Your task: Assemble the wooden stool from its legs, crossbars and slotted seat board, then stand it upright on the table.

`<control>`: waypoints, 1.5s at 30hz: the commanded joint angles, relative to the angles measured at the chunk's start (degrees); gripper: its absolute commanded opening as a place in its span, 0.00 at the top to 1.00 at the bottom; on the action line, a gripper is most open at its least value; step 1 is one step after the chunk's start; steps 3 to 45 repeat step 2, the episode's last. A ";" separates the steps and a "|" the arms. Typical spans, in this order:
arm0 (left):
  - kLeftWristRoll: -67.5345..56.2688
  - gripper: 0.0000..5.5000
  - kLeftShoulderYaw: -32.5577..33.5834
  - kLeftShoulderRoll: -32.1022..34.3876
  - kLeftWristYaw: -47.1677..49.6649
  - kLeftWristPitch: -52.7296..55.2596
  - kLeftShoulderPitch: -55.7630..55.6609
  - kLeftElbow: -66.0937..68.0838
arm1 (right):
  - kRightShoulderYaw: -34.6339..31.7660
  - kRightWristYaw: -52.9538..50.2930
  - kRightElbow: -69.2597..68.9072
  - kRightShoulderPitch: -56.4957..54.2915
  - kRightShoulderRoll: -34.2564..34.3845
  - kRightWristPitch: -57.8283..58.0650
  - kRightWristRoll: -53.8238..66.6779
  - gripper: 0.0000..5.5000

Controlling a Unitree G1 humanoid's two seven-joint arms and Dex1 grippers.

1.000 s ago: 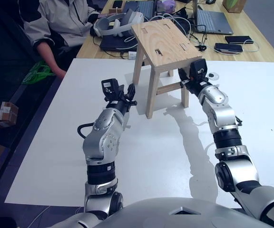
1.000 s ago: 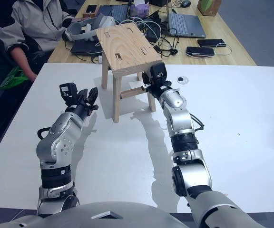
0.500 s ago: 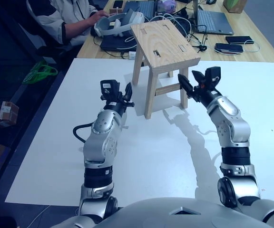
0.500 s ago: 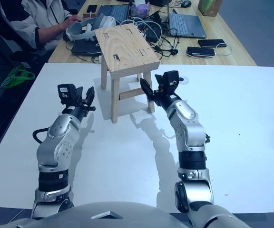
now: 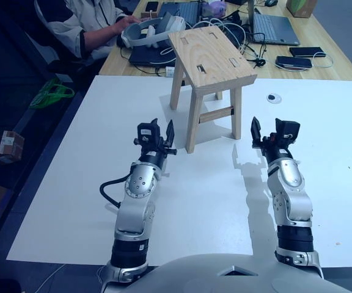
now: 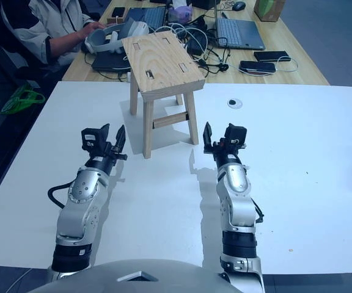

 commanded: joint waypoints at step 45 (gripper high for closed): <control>-0.36 0.62 3.70 0.38 0.46 -0.11 -1.42 0.93 | 2.32 0.71 -1.15 1.81 0.06 -1.35 -0.50 0.33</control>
